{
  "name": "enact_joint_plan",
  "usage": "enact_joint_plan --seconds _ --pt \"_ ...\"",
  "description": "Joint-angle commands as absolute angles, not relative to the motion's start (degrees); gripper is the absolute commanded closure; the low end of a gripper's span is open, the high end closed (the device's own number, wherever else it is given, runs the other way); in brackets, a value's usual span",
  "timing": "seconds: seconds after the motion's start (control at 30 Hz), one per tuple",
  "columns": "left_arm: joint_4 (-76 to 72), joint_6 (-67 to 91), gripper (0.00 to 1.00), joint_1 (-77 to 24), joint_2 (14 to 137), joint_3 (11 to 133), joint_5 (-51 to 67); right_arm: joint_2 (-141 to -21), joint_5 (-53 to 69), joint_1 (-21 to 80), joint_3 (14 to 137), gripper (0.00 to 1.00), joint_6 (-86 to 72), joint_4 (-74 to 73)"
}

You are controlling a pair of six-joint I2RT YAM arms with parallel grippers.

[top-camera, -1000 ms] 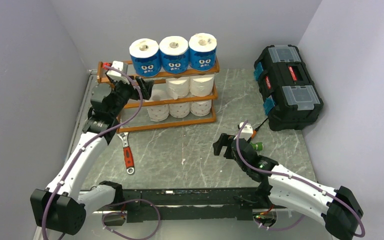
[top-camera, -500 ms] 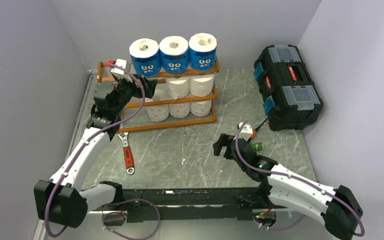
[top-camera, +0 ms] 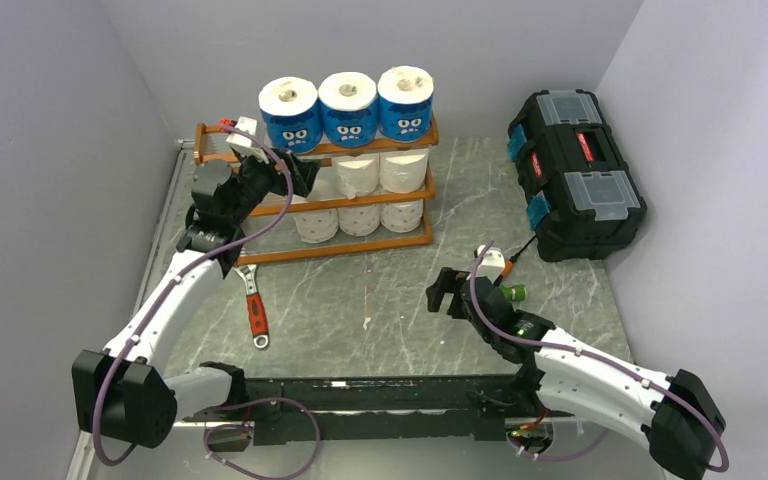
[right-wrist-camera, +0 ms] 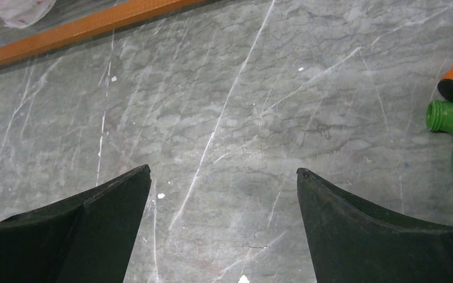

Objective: Place and organize the paper towels onto the shelf
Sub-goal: Adjust the paper towel on the shelf.

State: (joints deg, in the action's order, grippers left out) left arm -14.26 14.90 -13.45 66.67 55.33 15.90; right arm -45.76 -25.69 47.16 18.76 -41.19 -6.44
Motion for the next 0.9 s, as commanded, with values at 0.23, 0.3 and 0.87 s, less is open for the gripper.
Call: enact_joint_plan --seconds 0.23,0.3,0.87 --pt "-18.04 16.55 0.02 -13.27 68.25 58.56 19.86 -46.12 -27.35 46.97 19.33 0.04 -41.15 -5.19" --pt "-18.31 16.78 0.02 -13.35 68.61 58.55 20.24 -46.3 -27.32 46.96 19.42 0.04 -41.13 -5.15" --pt "-10.13 12.99 0.01 -13.1 59.62 55.55 8.0 -45.91 -27.55 46.93 19.64 0.04 -41.04 -5.6"
